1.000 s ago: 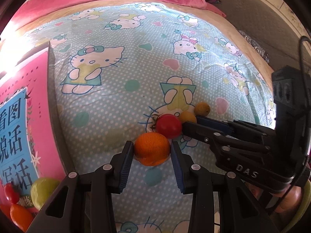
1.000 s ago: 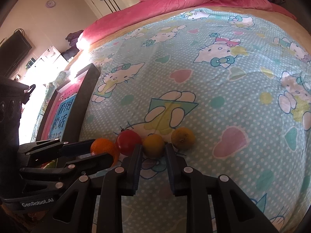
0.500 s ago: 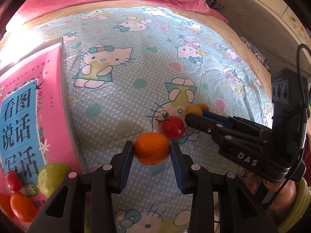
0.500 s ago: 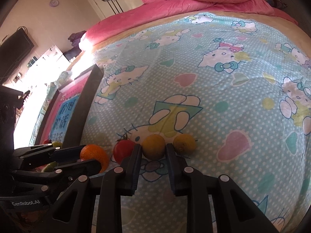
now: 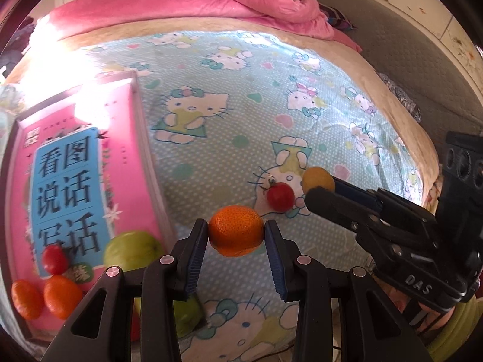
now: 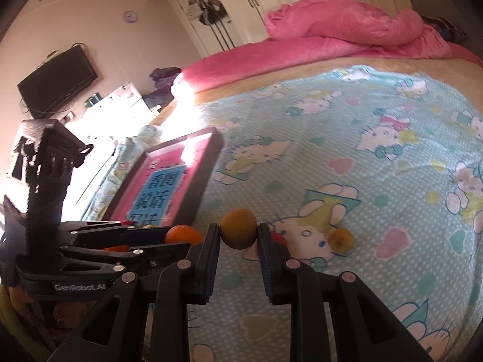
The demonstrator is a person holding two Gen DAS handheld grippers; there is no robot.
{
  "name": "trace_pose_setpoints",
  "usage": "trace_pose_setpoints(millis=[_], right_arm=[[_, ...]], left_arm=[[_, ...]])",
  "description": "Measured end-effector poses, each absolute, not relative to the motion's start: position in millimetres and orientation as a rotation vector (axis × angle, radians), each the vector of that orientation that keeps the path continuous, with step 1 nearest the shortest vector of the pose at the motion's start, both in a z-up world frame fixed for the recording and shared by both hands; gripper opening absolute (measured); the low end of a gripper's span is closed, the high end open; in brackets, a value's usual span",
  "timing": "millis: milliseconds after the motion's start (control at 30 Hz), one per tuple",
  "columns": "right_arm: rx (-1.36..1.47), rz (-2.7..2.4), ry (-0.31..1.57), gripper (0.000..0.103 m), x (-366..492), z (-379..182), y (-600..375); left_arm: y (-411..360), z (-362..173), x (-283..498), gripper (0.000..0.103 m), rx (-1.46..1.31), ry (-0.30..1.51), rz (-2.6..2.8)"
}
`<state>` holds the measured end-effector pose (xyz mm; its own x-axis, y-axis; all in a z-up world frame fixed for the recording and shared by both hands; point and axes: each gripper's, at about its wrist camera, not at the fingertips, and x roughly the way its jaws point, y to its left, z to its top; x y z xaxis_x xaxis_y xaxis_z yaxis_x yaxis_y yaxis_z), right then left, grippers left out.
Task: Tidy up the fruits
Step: 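Close the left tool on the orange while the right tool grasps the yellow fruit, then carry the orange with the left tool while the right tool carries the yellow fruit onto the book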
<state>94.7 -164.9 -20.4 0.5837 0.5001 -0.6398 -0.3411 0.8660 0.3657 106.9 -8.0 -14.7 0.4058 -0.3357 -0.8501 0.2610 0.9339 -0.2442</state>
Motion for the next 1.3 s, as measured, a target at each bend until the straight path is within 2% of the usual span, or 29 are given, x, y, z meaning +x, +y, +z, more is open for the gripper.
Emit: trace_pose_setpoints(millis=[900, 1300], right_arm=[[0.092, 0.715, 0.794, 0.026, 40, -7, -67], [-0.01, 0.79, 0.82, 0.026, 26, -13, -14]], left_arm=[[134, 17, 72, 0.04, -0.231, 0.978, -0.083], [176, 6, 71, 0.04, -0.261, 1.001, 0.028]])
